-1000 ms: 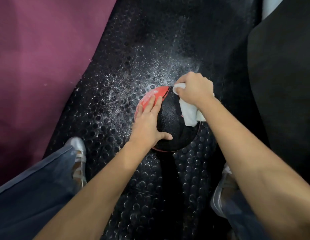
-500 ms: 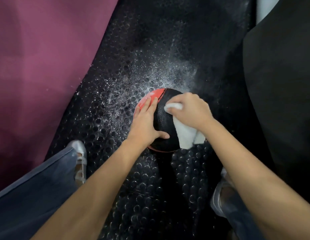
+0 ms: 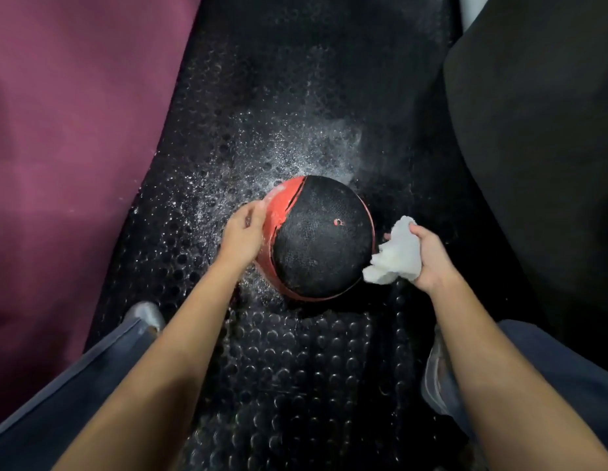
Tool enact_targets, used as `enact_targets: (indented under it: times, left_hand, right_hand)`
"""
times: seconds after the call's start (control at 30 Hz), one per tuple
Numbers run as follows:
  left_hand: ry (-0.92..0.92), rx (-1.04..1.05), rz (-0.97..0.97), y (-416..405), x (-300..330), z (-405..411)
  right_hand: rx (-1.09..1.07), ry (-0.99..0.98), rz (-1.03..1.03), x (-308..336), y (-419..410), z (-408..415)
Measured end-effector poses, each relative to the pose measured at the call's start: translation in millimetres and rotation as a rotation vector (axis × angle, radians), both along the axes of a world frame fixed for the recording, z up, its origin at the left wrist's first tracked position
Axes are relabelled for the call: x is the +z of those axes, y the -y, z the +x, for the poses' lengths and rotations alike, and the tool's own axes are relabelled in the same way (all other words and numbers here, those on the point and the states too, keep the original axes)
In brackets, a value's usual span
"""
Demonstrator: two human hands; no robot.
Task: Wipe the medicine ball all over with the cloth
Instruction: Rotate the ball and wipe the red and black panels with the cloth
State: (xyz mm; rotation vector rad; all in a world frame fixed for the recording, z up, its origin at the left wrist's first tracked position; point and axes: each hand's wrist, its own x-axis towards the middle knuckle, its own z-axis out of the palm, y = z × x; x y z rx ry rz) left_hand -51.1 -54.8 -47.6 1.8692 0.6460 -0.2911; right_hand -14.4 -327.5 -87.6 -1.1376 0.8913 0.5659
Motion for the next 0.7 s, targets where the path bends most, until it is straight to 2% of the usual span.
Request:
enact_targets:
  times: [0.1,0.17,0.4,0.53,0.6,0.7]
  left_hand:
    - [-0.111,0.200,-0.185,4,-16,7]
    - [-0.180,0.262,-0.271,2,-29,12]
    - [-0.521,0.122,-0.396,-25,-57,14]
    - [-0.484,0.270,-0.478,-29,-70,6]
    - [-0.508,0.299,-0.549,-32,-76,1]
    - [-0.408,0.295,-0.671,-29,-80,0]
  right_hand:
    - [-0.019,-0.022,0.054,-18,-10,3]
    - [-0.071,-0.042,0.132,-32,-15,2]
    - [-0.107,0.014,0.315,-69,-36,1]
    - [-0.112,0.032,0.360,-59,-46,-5]
    - [-0.113,0.088,0.364,-49,-48,-7]
    - [-0.094,0.171,0.284,-32,-45,-14]
